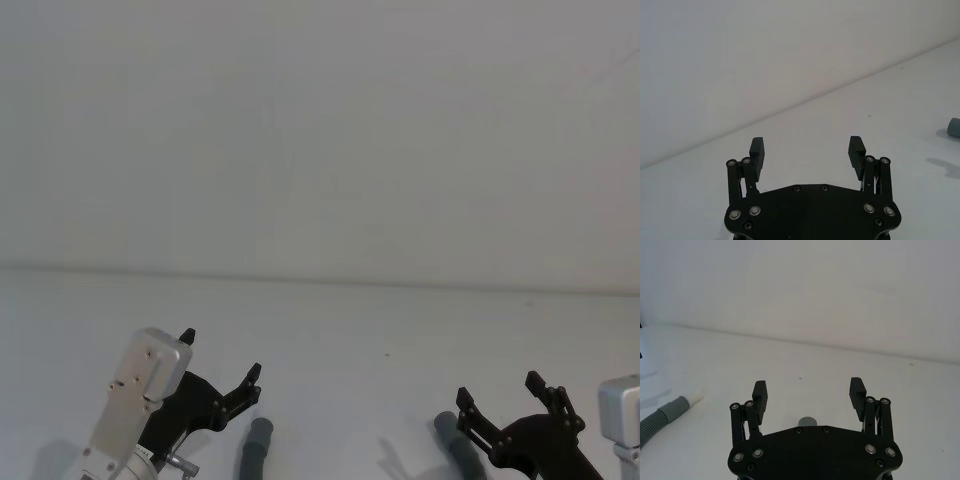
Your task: Use both hands to pick up one end of the pipe from the table, align the ends, and insert them.
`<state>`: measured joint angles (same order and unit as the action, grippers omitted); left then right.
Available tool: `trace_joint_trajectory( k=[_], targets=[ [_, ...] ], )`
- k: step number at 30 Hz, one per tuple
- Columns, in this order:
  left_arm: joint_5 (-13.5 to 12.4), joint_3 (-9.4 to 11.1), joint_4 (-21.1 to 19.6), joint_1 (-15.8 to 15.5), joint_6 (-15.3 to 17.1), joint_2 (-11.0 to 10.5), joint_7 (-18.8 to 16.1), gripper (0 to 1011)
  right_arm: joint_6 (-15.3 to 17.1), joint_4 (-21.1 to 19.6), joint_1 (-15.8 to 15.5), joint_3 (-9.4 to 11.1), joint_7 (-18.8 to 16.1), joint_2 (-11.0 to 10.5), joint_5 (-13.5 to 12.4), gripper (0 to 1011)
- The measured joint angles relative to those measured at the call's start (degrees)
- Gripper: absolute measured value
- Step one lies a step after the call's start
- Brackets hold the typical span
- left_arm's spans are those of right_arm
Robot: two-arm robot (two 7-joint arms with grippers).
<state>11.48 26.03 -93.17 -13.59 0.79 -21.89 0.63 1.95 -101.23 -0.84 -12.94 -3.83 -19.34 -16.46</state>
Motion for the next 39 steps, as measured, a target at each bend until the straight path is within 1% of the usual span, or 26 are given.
trace_joint_trajectory(
  k=[39],
  targets=[
    [0.0,0.0,0.0,0.0,0.0,0.0,0.0,1001,0.0,0.0,0.0,0.0,0.0,0.0,0.0,1000]
  ],
)
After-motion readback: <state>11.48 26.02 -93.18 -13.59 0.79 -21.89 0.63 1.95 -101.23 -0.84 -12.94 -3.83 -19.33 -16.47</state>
